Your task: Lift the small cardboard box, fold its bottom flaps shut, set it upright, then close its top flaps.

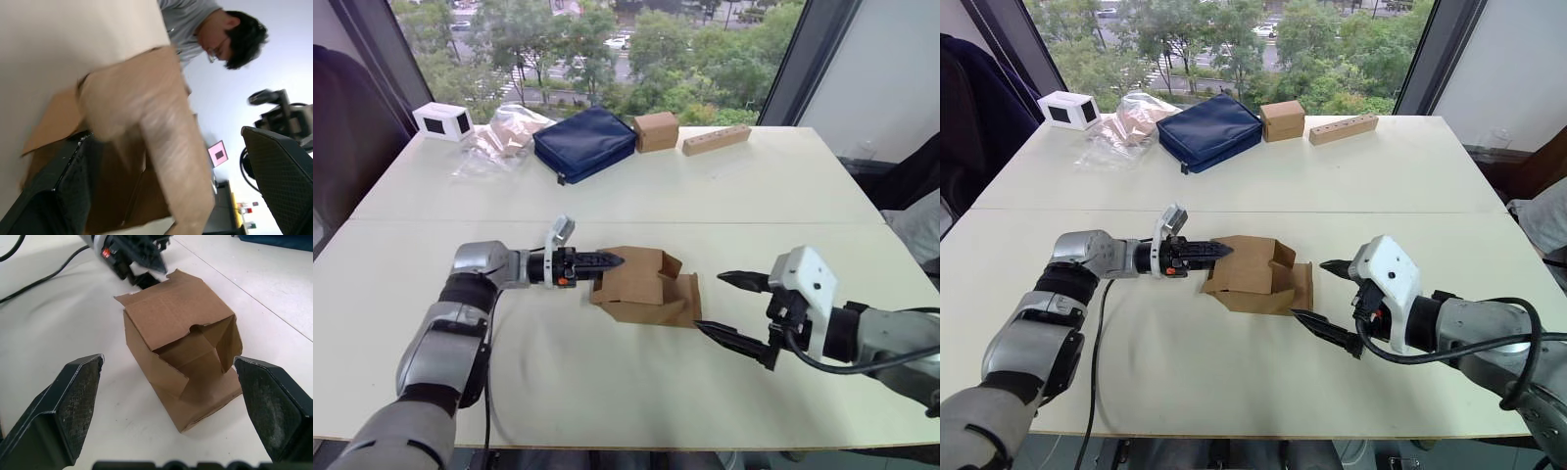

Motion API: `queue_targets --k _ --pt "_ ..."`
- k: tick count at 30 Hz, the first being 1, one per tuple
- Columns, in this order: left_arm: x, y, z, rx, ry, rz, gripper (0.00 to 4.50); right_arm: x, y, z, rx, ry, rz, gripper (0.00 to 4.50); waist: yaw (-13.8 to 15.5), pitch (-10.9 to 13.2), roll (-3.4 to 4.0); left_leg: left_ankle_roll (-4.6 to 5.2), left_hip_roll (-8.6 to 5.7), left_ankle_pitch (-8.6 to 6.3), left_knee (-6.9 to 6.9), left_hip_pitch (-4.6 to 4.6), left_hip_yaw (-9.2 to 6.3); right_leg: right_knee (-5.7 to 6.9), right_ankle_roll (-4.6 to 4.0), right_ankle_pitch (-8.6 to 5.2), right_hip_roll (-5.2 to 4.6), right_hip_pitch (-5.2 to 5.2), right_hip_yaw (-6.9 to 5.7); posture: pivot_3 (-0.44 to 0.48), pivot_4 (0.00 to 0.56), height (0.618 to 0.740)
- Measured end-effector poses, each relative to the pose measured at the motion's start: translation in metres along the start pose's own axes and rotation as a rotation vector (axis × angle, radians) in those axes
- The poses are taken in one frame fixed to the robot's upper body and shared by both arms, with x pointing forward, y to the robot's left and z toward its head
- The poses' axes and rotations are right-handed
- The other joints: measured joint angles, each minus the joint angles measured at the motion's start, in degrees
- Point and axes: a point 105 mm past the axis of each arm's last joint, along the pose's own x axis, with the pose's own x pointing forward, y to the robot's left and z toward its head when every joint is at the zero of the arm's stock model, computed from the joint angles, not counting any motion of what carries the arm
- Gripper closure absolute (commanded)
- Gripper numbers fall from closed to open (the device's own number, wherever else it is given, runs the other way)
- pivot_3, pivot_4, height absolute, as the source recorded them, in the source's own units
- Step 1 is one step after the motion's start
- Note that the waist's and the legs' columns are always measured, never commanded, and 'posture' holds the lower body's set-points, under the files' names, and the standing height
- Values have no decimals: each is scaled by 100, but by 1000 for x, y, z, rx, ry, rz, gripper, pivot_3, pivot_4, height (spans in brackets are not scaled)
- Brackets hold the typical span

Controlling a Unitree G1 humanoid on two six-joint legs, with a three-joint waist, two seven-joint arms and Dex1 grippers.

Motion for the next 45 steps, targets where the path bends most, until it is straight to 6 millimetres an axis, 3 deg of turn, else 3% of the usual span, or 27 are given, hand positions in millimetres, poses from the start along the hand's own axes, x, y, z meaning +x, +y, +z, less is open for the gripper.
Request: queue_targets --k 15,22,26,33,37,41,43,45 --pt "16 -10 -12 31 115 -58 0 2 3 -3 12 -12 -19 10 -9 0 0 0 2 0 4 -2 -1 1 0 0 -2 0 1 0 150 740" --pt "22 -10 -14 30 117 -52 2598 1 1 -5 3 -17 -24 0 -21 0 0 0 2 0 4 -1 -1 2 0 0 0 -1 0 0 150 740" --pt "21 -9 -11 32 97 -46 4425 3 4 -9 14 -13 -13 0 -20 0 0 0 2 0 4 -2 -1 2 1 0 0 0 0 0 150 740" --pt "23 -13 -13 47 79 -68 4480 3 5 -9 19 -22 0 0 -19 0 0 0 2 0 5 -2 -1 2 1 0 -1 0 1 0 150 740" --pt "18 -24 -2 135 41 -85 4480 4 0 -4 82 -91 -10 0 -18 0 0 0 3 0 5 -1 -1 3 1 0 -1 0 1 0 150 740" --pt "7 -50 24 371 -23 -81 4500 0 -27 28 174 -355 -108 1023 -36 3 -4 -5 6 3 6 1 -1 8 1 0 -2 -2 1 0 150 740" --pt "2 -80 47 563 -54 -69 4500 -6 -49 54 226 -541 -185 1758 -32 3 -4 -9 6 5 5 2 -1 12 1 0 -2 -4 1 0 150 740" --pt "-2 -106 64 676 -98 -77 4500 -6 -59 66 260 -632 -209 2524 -20 1 0 -9 5 5 4 4 -1 13 1 0 -2 -3 1 0 150 740"
